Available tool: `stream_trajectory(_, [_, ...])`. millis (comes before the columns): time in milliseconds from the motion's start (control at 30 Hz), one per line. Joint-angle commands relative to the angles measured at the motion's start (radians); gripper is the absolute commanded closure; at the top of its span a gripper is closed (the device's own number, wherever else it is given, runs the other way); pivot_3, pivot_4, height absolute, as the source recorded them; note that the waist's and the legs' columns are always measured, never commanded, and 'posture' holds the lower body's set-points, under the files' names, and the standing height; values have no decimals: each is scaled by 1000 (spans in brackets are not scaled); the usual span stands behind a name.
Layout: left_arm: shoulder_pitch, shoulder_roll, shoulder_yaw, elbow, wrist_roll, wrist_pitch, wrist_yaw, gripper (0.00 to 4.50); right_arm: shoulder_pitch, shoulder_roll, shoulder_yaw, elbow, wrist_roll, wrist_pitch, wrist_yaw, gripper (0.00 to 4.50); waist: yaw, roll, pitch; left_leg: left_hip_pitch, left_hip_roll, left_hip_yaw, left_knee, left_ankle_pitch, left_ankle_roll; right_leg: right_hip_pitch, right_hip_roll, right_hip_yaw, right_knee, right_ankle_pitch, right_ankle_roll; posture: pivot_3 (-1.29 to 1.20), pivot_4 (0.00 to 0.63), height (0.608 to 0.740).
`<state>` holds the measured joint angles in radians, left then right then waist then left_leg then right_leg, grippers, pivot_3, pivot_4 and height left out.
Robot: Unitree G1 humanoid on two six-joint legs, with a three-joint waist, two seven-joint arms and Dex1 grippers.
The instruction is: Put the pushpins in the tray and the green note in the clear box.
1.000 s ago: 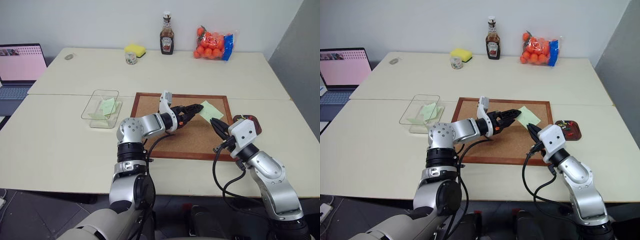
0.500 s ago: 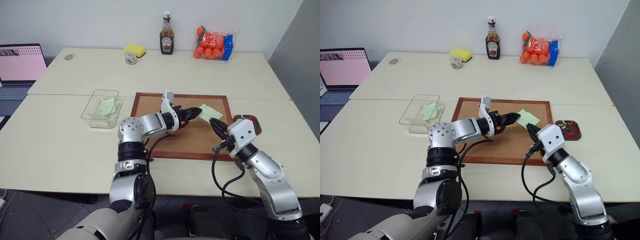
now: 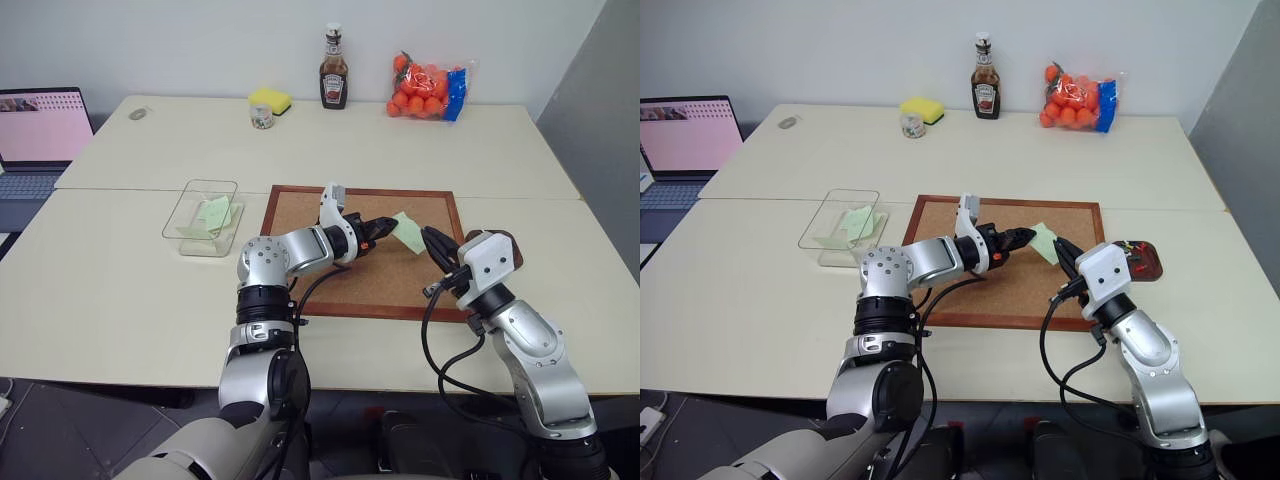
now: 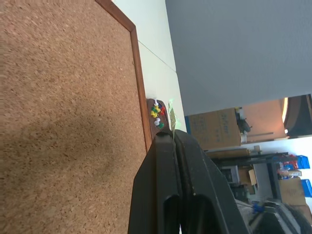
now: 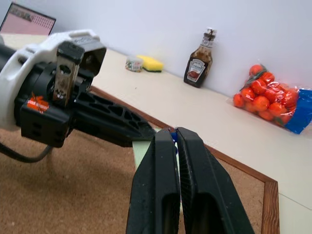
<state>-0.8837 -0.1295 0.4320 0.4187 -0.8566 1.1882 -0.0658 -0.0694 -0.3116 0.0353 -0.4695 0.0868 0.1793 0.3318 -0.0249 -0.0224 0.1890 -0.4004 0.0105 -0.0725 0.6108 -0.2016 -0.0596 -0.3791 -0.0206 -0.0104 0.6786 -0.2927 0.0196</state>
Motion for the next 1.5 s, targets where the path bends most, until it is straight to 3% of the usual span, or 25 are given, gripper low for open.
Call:
stream_trajectory(33, [16,-15,-14,-9,2,-12,9,4489,-19,22,-39,-66,-11,-24,-50,4500,0,0,0,0,0,0,0,0,0,0,0,0,0,0,0,0,150,740])
stream_trajectory(167, [26,23,-43,-59,-2,-18,-35,4489,-10,3,-108,-42,-22,23,-86,4500,1,0,0,0,0,0,0,0,0,0,0,0,0,0,0,0,150,740])
stream_trajectory(500, [95,188,-300,-277,148,-177,-243,4489,-62,-79,-241,218,-55,154,-147,4500,-1,0,0,1,0,1,0,2,-4,-1,0,1,1,0,0,0,150,740])
stream_trajectory(833, [107,213,-338,-283,215,-255,-280,4489,-202,-108,-251,528,-41,132,-133,4500,-2,1,0,0,0,2,-1,1,-2,-1,0,2,1,0,0,0,150,740])
stream_trajectory(867, [106,213,-338,-282,216,-257,-281,4500,-206,-108,-253,537,-40,126,-134,3979,-2,1,0,0,0,2,-1,1,-2,-1,0,2,0,0,0,0,150,740])
stream_trajectory(900, [106,214,-337,-281,217,-258,-282,4500,-210,-108,-254,543,-39,119,-135,3905,-2,1,0,-1,0,3,-1,1,-2,-1,0,3,0,0,0,0,150,740])
stream_trajectory(1067, [105,218,-334,-279,224,-262,-288,4500,-215,-112,-253,533,-37,111,-142,2580,-2,1,0,0,0,3,-1,1,-2,-1,0,2,0,0,0,0,150,740])
stream_trajectory(1300, [92,227,-330,-269,237,-277,-295,4500,-206,-106,-255,499,-17,128,-137,1071,-2,1,0,0,0,3,-1,1,-2,-1,0,2,1,0,0,0,150,740])
stream_trajectory(1500, [83,233,-330,-257,245,-290,-302,4500,-214,-107,-253,500,19,188,-110,1071,-2,1,0,0,0,3,-1,1,-2,-1,0,2,1,0,0,0,150,740])
